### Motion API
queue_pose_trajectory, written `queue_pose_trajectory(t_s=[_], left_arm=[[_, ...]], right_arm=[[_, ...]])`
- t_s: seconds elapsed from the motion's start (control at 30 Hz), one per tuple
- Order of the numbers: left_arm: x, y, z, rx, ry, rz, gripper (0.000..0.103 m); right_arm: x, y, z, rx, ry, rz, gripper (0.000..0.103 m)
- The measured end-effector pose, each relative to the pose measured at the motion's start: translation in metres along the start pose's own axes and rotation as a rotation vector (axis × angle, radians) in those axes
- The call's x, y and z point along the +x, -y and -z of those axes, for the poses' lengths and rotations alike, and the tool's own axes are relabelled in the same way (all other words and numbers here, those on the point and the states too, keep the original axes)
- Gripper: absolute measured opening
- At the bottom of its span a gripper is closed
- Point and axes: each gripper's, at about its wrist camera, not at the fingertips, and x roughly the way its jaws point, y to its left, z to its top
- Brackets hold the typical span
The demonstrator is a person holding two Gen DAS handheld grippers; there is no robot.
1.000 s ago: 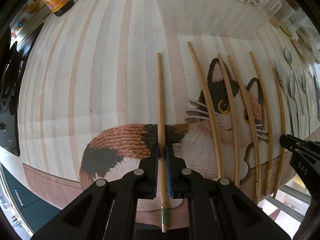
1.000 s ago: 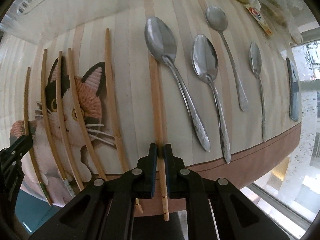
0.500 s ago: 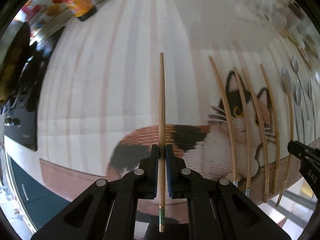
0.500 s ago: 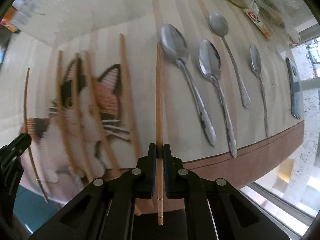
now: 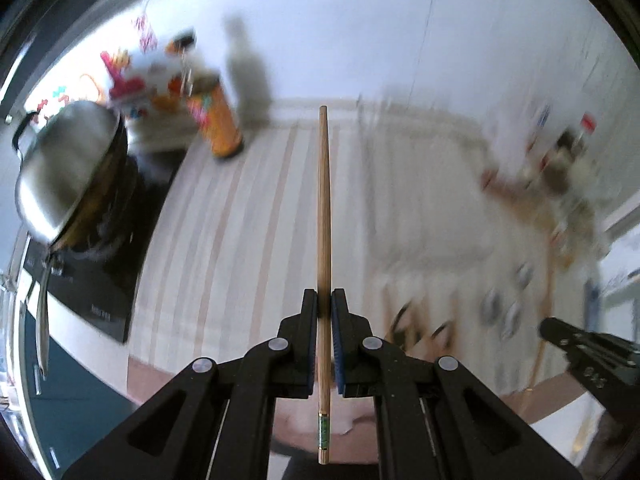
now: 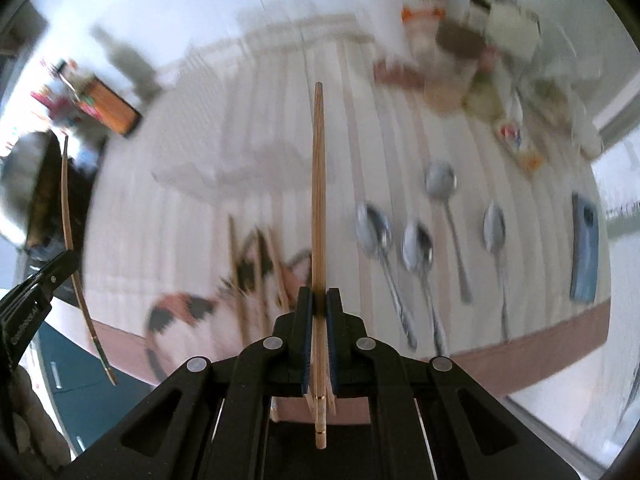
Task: Organize utensils
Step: 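Lift the chopsticks with both tools and carry them toward the clear rack, then drop the chopsticks into the clear rack by opening both tools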
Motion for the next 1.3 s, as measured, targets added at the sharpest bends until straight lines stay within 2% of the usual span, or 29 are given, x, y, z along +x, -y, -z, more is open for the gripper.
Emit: queue_pose_trajectory(t_s=[0.17, 0.3, 0.5, 0.7, 0.87, 0.93, 0.97, 1.0, 1.07, 1.1, 1.13, 1.2, 1.3], left_arm=[[-0.002, 0.02, -0.065, -0.039, 0.007, 0.104, 0.005], [0.031, 0.031, -0.111, -0.071, -0.076, 0.172, 0.005], [0.096, 0.043, -0.152, -0.109, -0.2, 0.181, 0.005], [0.144, 0.04, -0.159, -0.131, -0.289, 0.157, 0.005], [0.145, 0.039, -0.157, -0.116, -0.29, 0.109, 0.008], [0.136, 0.039, -0.157, -0.102, -0.27, 0.088, 0.011], [0.13, 0.036, -0.157, -0.092, -0.246, 0.06, 0.012], [0.123, 0.035, -0.156, -0.083, -0.216, 0.037, 0.018], [0.105, 0.03, -0.153, -0.065, -0.14, -0.02, 0.037], [0.095, 0.027, -0.15, -0.057, -0.102, -0.055, 0.056], [0.086, 0.024, -0.147, -0.054, -0.069, -0.072, 0.068], [0.066, 0.018, -0.137, -0.051, 0.011, -0.105, 0.073], [0.045, 0.01, -0.122, -0.048, 0.086, -0.131, 0.1]], right_arm=[[-0.02, 0.0, -0.066, -0.003, 0.052, -0.062, 0.007], [-0.003, -0.003, -0.133, -0.003, 0.032, -0.113, 0.007], [0.05, -0.015, -0.197, -0.022, -0.049, -0.126, 0.007], [0.094, -0.025, -0.22, -0.046, -0.128, -0.122, 0.007], [0.121, -0.029, -0.218, -0.075, -0.202, -0.103, 0.008], [0.121, -0.028, -0.215, -0.088, -0.204, -0.092, 0.016], [0.118, -0.027, -0.214, -0.088, -0.195, -0.088, 0.031], [0.114, -0.025, -0.212, -0.085, -0.182, -0.08, 0.041], [0.101, -0.022, -0.206, -0.086, -0.145, -0.068, 0.043], [0.093, -0.02, -0.203, -0.088, -0.129, -0.061, 0.045], [0.083, -0.019, -0.2, -0.089, -0.109, -0.053, 0.048], [0.065, -0.014, -0.189, -0.09, -0.056, -0.03, 0.057], [0.039, -0.007, -0.169, -0.077, 0.037, -0.013, 0.067]])
